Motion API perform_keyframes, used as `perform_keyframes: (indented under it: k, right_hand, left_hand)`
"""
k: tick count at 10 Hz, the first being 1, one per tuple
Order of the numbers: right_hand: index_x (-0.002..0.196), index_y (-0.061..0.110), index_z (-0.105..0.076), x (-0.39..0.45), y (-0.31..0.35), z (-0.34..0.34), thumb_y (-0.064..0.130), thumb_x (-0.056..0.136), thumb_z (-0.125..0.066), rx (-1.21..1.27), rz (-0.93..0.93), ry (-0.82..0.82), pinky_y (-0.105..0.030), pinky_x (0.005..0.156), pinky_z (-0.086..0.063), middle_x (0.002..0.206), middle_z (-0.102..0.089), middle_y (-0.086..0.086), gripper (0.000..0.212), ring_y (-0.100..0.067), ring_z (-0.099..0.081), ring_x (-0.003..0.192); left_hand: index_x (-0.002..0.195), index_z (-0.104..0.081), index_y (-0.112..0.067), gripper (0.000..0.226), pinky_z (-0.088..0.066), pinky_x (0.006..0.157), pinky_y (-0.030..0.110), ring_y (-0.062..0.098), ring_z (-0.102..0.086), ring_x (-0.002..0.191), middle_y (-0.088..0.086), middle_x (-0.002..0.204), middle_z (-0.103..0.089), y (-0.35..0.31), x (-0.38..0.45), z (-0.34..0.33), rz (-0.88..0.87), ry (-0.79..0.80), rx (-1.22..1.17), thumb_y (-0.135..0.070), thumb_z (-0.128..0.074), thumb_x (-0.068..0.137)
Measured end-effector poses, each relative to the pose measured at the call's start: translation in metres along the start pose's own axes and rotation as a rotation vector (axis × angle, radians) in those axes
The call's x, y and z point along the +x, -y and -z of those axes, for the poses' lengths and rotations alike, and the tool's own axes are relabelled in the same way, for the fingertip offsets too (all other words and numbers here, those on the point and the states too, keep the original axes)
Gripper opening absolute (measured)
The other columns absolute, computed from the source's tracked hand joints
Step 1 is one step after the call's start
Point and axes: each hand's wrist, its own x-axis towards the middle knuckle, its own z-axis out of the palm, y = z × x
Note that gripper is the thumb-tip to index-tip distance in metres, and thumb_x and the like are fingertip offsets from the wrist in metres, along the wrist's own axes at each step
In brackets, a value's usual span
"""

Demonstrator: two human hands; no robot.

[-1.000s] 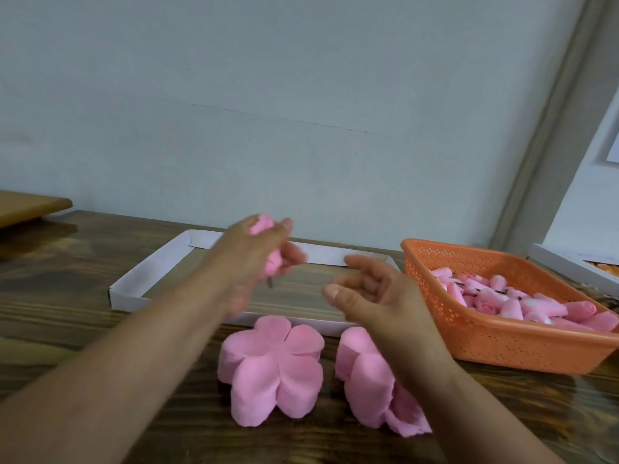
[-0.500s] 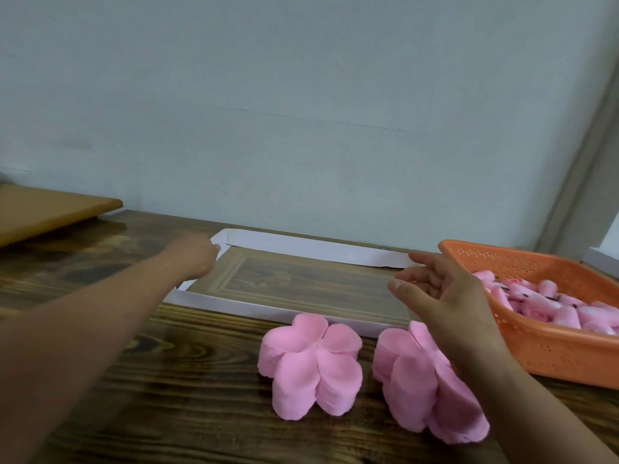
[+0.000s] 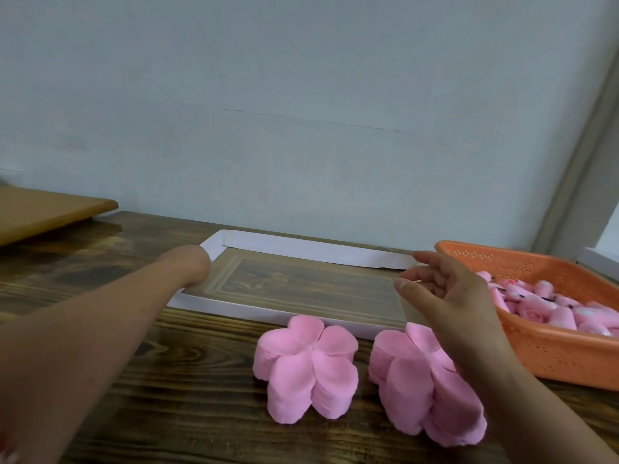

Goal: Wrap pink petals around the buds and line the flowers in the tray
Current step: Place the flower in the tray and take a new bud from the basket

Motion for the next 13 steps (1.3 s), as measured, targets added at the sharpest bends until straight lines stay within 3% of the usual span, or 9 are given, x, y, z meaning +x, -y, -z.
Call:
perform_keyframes:
  k: [1,2,3,5,6,7,9,10,13]
  right_hand:
    - [0.117,0.020,-0.055,-0.001,0.000,-0.001,0.012,0.079,-0.071,-0.020,0.000,0.000,-0.024,0.073,-0.050,0.092,-0.069,0.001,0.042,-0.011,-0.067,0.082]
    - [0.116,0.021,-0.056,-0.002,0.000,-0.002,0.012,0.079,-0.071,-0.055,0.004,0.003,-0.025,0.073,-0.051,0.091,-0.069,0.003,0.041,-0.006,-0.066,0.078]
    - [0.116,0.020,-0.056,-0.002,0.000,-0.003,0.010,0.080,-0.071,-0.062,0.002,0.003,-0.026,0.073,-0.052,0.090,-0.069,0.002,0.040,-0.007,-0.066,0.077]
    - [0.118,0.017,-0.057,-0.002,0.000,-0.004,0.008,0.080,-0.070,-0.070,0.008,0.000,-0.024,0.075,-0.050,0.091,-0.069,0.002,0.041,-0.005,-0.066,0.080]
    - [0.116,0.018,-0.057,-0.001,-0.001,-0.003,0.007,0.080,-0.070,-0.069,0.019,-0.008,-0.020,0.072,-0.047,0.090,-0.069,0.003,0.040,0.000,-0.065,0.077]
    - [0.116,0.017,-0.057,-0.001,-0.001,-0.003,0.005,0.080,-0.069,-0.042,0.018,-0.014,-0.022,0.073,-0.047,0.091,-0.069,0.001,0.039,-0.003,-0.065,0.078]
    - [0.114,0.015,-0.056,0.000,0.000,-0.001,0.003,0.081,-0.068,-0.011,0.027,-0.021,-0.021,0.072,-0.049,0.092,-0.068,-0.002,0.037,-0.002,-0.065,0.074]
    - [0.113,0.014,-0.057,0.000,0.000,-0.001,0.002,0.081,-0.067,-0.007,0.035,-0.029,-0.016,0.067,-0.052,0.091,-0.068,-0.004,0.036,0.000,-0.064,0.071]
    - [0.112,0.017,-0.057,0.001,0.000,0.000,0.003,0.080,-0.068,-0.013,0.043,-0.034,-0.009,0.065,-0.050,0.087,-0.068,0.000,0.036,0.000,-0.064,0.071]
  left_hand:
    - [0.116,-0.060,-0.001,0.034,-0.044,0.094,0.040,0.033,-0.057,0.112,0.017,0.121,-0.060,-0.003,-0.003,0.002,-0.016,-0.085,-0.016,-0.020,-0.035,0.102]
    - [0.120,-0.058,-0.001,0.034,-0.044,0.098,0.039,0.032,-0.055,0.116,0.016,0.125,-0.058,-0.004,0.001,0.003,-0.012,-0.071,-0.004,-0.019,-0.036,0.101]
    - [0.131,-0.051,-0.005,0.037,-0.035,0.108,0.042,0.031,-0.047,0.126,0.014,0.136,-0.052,-0.005,0.007,-0.004,0.020,0.039,0.102,-0.016,-0.032,0.101]
    - [0.119,-0.060,-0.004,0.031,-0.047,0.089,0.030,0.021,-0.053,0.095,0.006,0.105,-0.056,-0.004,-0.002,-0.011,-0.121,0.141,0.184,-0.012,-0.042,0.095]
    - [0.126,-0.057,-0.006,0.035,-0.044,0.094,0.032,0.024,-0.054,0.112,0.009,0.124,-0.058,-0.005,-0.003,-0.012,-0.149,0.138,0.195,-0.014,-0.038,0.097]
    - [0.126,-0.056,-0.008,0.036,-0.043,0.097,0.035,0.026,-0.052,0.118,0.010,0.132,-0.055,-0.007,-0.001,-0.013,-0.172,0.160,0.240,-0.017,-0.036,0.098]
    - [0.120,-0.057,-0.013,0.031,-0.044,0.097,0.044,0.027,-0.051,0.111,0.007,0.122,-0.055,-0.011,0.000,-0.014,-0.116,0.127,0.296,-0.019,-0.044,0.092]
    - [0.128,-0.052,-0.010,0.037,-0.046,0.097,0.043,0.028,-0.051,0.113,0.010,0.125,-0.053,-0.011,0.002,-0.015,-0.080,0.057,0.285,-0.017,-0.046,0.092]
    - [0.139,-0.039,-0.014,0.049,-0.036,0.103,0.048,0.030,-0.026,0.133,0.012,0.142,-0.030,-0.013,0.002,-0.021,-0.048,0.026,0.240,-0.019,-0.050,0.091]
